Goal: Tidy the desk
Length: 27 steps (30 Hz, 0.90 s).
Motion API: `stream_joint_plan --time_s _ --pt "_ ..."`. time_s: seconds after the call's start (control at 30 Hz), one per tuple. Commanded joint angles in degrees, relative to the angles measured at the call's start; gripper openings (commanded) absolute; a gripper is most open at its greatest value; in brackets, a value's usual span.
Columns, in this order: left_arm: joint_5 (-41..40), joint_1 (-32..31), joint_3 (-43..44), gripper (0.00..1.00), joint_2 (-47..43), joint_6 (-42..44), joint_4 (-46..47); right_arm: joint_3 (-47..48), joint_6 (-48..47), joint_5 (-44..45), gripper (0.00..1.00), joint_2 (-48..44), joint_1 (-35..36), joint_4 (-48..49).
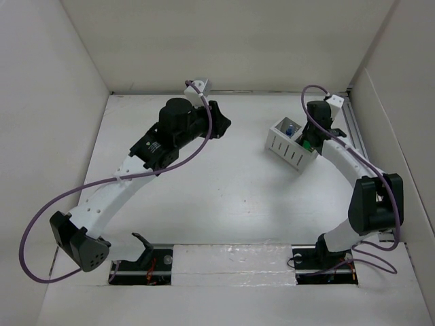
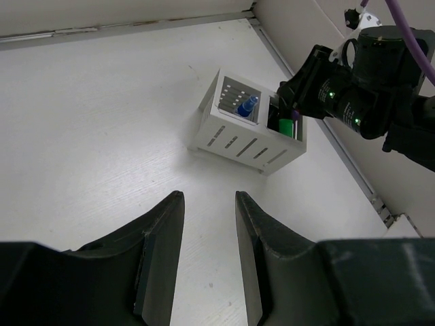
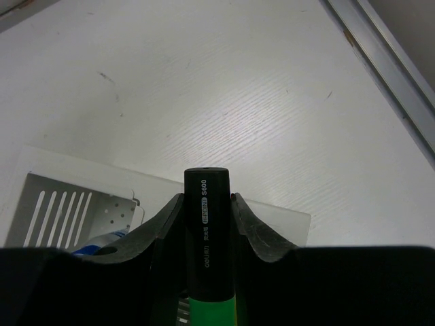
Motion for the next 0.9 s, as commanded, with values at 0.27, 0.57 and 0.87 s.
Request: stream_joint_plan --time_s 0.27,0.57,0.87 --pt "-0.3 -0.2 -0.6 0.32 -2.2 -1.8 -1.8 -4.3 3.3 2.3 0.3 -10.4 4.9 -1.0" --pt "1.1 -0.2 0.3 0.32 -0.8 -2.6 -1.8 -10.2 2.4 1.4 0.4 -18.5 5.9 -1.8" --pt "2.6 -0.2 1.0 0.32 0.4 -3.7 -1.3 -6.5 -0.5 -3.6 0.35 -13.9 3.2 -2.1"
